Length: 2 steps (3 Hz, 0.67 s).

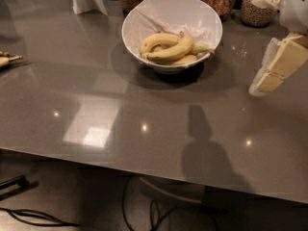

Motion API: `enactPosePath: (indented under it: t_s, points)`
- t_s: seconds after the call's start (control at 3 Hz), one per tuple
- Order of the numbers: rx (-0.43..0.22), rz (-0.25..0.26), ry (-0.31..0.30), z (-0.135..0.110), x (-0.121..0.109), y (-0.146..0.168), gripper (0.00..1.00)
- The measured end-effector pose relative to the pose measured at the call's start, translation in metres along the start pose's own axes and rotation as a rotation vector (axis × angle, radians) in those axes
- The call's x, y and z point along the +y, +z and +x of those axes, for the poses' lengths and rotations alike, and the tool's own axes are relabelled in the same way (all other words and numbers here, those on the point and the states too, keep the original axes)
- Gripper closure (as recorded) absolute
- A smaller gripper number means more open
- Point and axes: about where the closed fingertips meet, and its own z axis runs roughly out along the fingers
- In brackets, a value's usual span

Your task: Pick banana from white bowl

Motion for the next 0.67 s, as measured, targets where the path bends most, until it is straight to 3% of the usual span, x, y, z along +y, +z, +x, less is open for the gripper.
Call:
enactPosePath:
  t_s: [0.67]
  points:
    - [-0.109, 0.023, -0.176, -0.046, -0.029, 0.020, 0.00]
